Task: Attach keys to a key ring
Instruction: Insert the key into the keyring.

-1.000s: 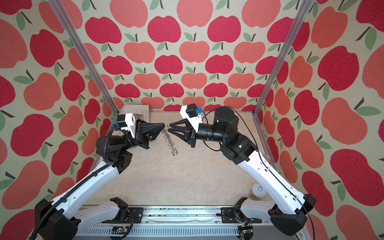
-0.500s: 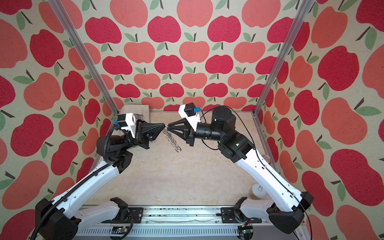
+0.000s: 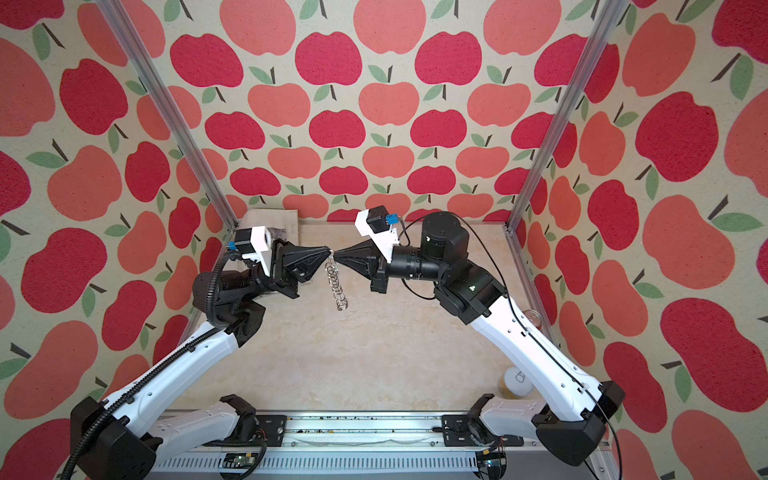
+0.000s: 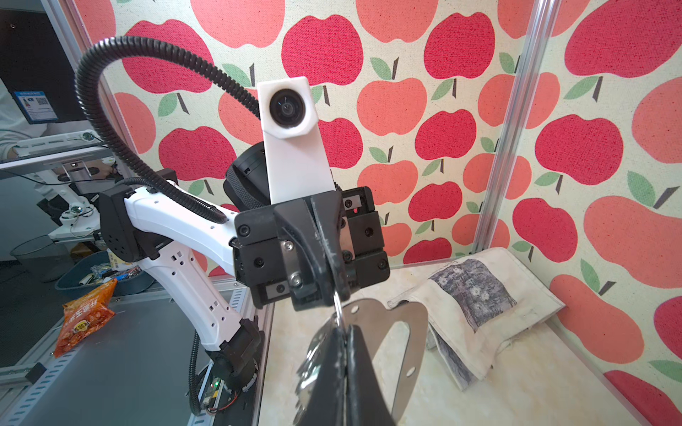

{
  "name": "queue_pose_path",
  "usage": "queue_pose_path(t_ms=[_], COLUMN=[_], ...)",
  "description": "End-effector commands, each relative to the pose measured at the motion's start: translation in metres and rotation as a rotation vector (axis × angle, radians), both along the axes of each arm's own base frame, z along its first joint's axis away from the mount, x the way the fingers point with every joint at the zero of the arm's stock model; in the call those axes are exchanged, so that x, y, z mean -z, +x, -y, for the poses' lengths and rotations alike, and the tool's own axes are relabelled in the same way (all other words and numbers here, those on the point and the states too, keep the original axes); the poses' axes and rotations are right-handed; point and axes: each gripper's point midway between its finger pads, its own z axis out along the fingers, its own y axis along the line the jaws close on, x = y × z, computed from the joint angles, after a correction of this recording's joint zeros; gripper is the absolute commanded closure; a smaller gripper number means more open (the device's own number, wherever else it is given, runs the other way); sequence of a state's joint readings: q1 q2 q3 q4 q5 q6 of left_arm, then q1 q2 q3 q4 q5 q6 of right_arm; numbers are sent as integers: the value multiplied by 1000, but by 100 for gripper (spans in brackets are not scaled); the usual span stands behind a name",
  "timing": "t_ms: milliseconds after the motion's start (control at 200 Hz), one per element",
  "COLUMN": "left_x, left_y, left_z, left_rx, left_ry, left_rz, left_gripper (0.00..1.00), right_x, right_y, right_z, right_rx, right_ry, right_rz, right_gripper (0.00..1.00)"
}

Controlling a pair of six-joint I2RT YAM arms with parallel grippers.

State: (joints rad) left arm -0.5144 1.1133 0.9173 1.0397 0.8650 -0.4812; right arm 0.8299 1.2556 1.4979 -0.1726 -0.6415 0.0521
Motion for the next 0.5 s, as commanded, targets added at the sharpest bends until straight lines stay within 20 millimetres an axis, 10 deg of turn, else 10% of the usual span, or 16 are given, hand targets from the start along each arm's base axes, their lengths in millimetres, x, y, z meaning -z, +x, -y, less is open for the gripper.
queue_pose_path(t_ms=[0,135,495], left_x=[-8,0,24], left_y=[-10,-6,-12], left_z=[-3,1,-3], left_rx=[16,18,-71], left_ry=[2,45,310], left_rz=[46,5,-115], left_gripper=[100,100,57], right_x=[-11,-10,26], right_y=[-3,-4,-8], right_z=[3,8,34], right_rx=[-11,8,28], right_ry=[19,-19,-339], right_rz=[26,32,-26], right_gripper=[100,100,100])
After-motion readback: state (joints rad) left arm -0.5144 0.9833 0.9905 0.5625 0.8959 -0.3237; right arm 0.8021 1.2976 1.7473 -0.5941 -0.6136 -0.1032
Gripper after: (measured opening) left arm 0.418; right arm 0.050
